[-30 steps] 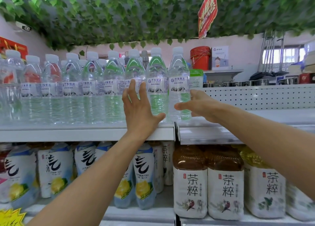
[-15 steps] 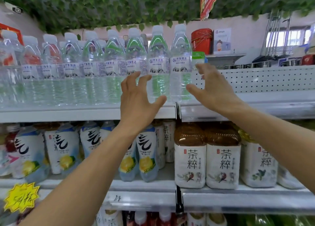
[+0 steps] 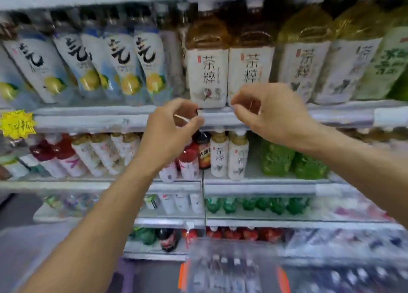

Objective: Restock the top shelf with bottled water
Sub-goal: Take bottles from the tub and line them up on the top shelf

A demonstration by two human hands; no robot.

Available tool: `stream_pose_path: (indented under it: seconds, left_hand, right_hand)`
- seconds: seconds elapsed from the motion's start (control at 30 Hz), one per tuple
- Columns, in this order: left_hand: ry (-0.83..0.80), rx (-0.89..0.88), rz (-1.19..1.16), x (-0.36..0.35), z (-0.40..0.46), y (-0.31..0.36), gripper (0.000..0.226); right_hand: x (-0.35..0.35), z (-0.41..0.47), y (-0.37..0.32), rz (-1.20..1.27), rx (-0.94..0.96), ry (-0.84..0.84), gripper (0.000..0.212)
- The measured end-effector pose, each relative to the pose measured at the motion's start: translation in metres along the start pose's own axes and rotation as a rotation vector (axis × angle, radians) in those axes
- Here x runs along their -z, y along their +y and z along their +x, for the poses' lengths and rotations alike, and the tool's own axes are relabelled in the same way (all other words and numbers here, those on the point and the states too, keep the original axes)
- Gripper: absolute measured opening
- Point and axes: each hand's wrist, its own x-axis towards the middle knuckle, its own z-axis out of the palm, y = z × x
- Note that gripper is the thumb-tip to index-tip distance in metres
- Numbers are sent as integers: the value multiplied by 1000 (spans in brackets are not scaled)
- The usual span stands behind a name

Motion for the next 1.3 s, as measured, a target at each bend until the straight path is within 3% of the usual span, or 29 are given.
stream_pose_path:
  seconds: [0.13, 0.27, 0.4, 0.5, 0.67, 0.77, 0.87, 1.0, 1.3]
  left_hand:
    - [-143, 335, -150, -54, -58, -57, 12]
    - [-227, 695, -264, -109, -124, -134, 11]
    - [-261, 1136, -455, -158, -183, -218, 24]
    - [-282, 1304, -415, -195, -223, -275, 23]
    - [-317, 1375, -143, -252, -280, -354, 16]
    - [-417, 1370, -1, -270, -297, -394, 54]
    - [-495, 1318, 142, -291, -312, -435, 66]
    - [-526, 1308, 239, -315, -323, -472, 61]
    - [-684, 1190, 581, -341, -330, -485, 82]
  right_hand:
    - [-48, -57, 44, 90, -170, -340, 9]
    - [-127, -129, 93, 299, -407, -567, 14]
    - [-216, -213, 128, 459, -650, -759, 34]
    - [-272, -267, 138, 494, -815, -873, 39]
    - [-375, -346, 144, 500, -1001, -1084, 30]
    - [-423, -373, 134, 522, -1134, -1130, 21]
    - [-481, -394, 126, 531, -1211, -1130, 22]
    - [-535, -403, 120, 547, -1300, -1040, 27]
    - [-581, -415, 116, 454, -1408, -991, 50]
